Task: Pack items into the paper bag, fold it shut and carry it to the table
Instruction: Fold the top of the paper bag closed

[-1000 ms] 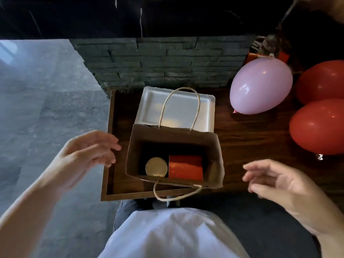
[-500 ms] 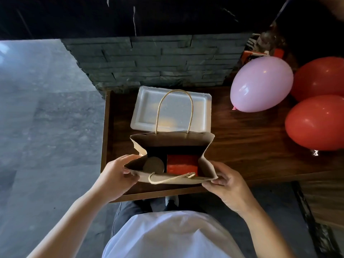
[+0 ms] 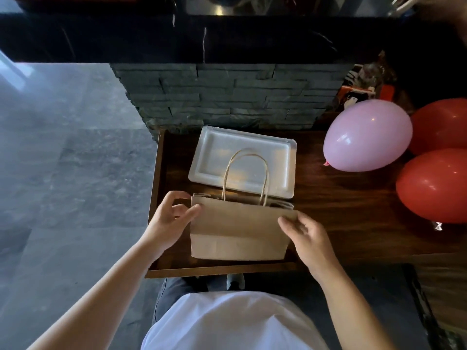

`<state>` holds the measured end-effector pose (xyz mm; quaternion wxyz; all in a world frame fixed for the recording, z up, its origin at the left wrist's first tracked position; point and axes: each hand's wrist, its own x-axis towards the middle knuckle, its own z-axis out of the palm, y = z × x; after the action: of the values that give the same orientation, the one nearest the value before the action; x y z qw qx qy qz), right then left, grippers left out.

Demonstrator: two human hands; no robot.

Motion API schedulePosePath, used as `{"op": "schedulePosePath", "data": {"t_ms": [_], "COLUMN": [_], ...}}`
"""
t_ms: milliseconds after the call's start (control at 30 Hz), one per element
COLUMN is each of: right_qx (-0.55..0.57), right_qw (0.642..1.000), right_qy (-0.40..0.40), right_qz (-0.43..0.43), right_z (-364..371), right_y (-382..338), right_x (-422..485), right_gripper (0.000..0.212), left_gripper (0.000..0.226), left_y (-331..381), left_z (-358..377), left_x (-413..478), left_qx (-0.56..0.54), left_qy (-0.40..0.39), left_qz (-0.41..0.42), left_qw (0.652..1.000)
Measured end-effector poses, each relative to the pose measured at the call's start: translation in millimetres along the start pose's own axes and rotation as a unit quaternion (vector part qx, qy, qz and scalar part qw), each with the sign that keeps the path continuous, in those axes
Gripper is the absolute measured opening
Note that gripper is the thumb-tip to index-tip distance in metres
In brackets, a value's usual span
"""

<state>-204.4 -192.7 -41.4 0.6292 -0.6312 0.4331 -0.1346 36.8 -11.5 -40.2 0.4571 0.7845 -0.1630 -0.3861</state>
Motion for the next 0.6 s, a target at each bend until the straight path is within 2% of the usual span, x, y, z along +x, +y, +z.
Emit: {"op": "schedulePosePath", "data": {"t_ms": [67, 133, 167, 233, 300, 367, 433, 533, 600], "right_qx": [-0.028, -0.149, -0.223, -0.341, -0.401, -0.434, -0.449, -0.428, -0.438], "right_qw": [0.997, 0.980, 0.963, 0.926, 0.897, 0.870, 0.859, 0.869, 0.859], "right_qy": [0.069, 0.130, 0.150, 0.155, 0.162, 0.175, 0.132, -0.002, -0.024], "right_qz": [0.013, 0.007, -0.009, -0.044, -0.093, -0.153, -0.207, -0.249, -0.264], "right_z": [12, 19, 21, 22, 25, 30, 42, 63, 71], "right_y": [2, 7, 9, 13, 15, 17, 15, 5, 1], "right_x": [9, 16, 19, 21, 18, 12, 9, 12, 16], "right_gripper": [0.034, 0.040, 0.044, 0.042, 0.023, 0.011, 0.014, 0.021, 0.023], "left_gripper": [0.049, 0.058, 0.059, 0.048, 0.025, 0.023, 0.027, 0.019, 0.014], "left_y": [-4, -7, -11, -19, -19, -19, -17, -11, -11], "left_z": [13, 21, 23, 24, 23, 26, 35, 49, 52], "left_x": [9, 11, 11, 7, 0, -5, -7, -4, -2], "left_qx": [0.011, 0.106, 0.189, 0.330, 0.368, 0.357, 0.368, 0.374, 0.365], "left_qy": [0.021, 0.041, 0.054, 0.078, 0.067, 0.004, -0.040, -0.041, -0.033], "left_qz": [-0.072, -0.073, -0.032, 0.111, 0.247, 0.287, 0.292, 0.323, 0.341], "left_qw": [0.997, 0.991, 0.980, 0.934, 0.894, 0.889, 0.882, 0.868, 0.866]}}
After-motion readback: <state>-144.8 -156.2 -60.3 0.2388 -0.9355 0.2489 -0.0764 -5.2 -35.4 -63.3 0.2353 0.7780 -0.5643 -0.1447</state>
